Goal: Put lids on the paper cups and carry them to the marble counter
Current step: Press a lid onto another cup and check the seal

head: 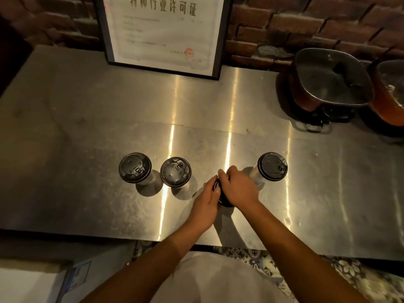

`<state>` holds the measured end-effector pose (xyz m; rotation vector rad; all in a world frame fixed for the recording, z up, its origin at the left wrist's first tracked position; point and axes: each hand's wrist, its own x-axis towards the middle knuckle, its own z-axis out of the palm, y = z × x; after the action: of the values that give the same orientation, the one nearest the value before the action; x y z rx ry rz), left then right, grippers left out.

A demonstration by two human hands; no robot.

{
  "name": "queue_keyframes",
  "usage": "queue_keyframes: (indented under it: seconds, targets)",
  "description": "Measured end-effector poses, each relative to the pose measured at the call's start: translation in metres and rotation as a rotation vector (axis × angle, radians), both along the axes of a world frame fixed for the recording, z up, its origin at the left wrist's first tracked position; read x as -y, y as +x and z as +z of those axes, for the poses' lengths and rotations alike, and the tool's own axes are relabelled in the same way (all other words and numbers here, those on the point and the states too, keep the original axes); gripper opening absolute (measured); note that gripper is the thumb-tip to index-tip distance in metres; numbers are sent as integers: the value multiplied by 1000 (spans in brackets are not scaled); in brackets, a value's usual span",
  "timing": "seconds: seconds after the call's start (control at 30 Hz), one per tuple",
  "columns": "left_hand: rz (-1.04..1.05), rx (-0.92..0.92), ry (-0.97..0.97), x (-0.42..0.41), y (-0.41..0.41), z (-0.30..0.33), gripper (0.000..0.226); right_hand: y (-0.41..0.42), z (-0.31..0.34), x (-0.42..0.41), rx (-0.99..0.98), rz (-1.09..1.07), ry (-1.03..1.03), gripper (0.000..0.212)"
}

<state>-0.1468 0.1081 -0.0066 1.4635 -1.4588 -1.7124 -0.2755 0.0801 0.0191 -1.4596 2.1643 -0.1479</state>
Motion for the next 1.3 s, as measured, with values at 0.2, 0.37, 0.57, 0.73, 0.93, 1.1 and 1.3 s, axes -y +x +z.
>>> queue_keyframes:
  seconds: [0.2,0.37,0.57,0.73,0.93,1.1,1.3]
  targets:
    - [56,-30,168,-3,8,9,34,-6,10,-8,197,-179,107,50]
    - [-180,121,-179,1,24,56,42,-29,38,-19,575,-347,29,37]
    - [-229,369,-536,19,35,102,42,-39,80,-16,1004,-621,-21,28]
    - [-100,146,-426,25,34,126,53,-45,105,-25,1269,-673,-92,31]
    - [11,178,-657,22,36,145,52,-44,116,-31,1324,-562,-57,69]
    - [70,51,-575,15,39,150,47,-32,121,-35,1184,-475,-88,54]
    - [-11,76,-634,18,59,160,39,-17,130,-38,1250,-502,-77,50]
